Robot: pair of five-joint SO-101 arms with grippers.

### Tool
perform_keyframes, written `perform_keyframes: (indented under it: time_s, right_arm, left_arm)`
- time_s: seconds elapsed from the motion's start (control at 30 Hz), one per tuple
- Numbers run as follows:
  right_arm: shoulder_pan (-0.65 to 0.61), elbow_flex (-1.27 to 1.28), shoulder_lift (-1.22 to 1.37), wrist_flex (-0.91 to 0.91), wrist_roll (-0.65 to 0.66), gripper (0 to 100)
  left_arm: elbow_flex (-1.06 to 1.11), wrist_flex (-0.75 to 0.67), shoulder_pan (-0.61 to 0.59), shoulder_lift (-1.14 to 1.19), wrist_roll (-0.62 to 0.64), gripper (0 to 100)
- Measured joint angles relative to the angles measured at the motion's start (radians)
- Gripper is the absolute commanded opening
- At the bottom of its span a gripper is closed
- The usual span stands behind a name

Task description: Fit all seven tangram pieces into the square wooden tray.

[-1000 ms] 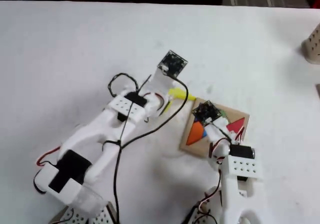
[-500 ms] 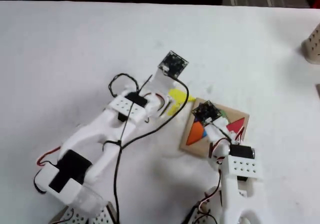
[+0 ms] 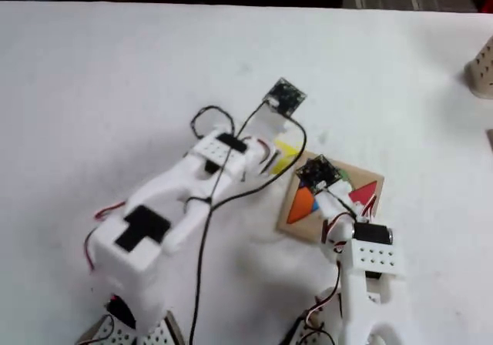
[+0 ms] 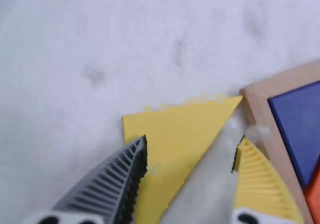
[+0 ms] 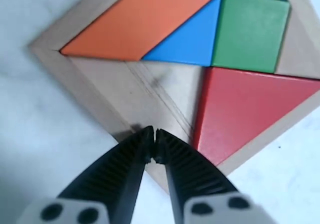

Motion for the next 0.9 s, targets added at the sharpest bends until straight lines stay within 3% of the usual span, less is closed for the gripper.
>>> perform_keyframes:
  time_s: [0.33,0.9]
  right_arm:
    - [0.0,0.002,0.0,0.0,0.0,1.6]
    - [0.0,0.002,0.0,0.0,0.0,1.6]
  left_arm:
    - [-0.327,0.152,0.0,0.199,0.0,29]
    - [-0.404,0.609,-0.051,0.193,0.0,28]
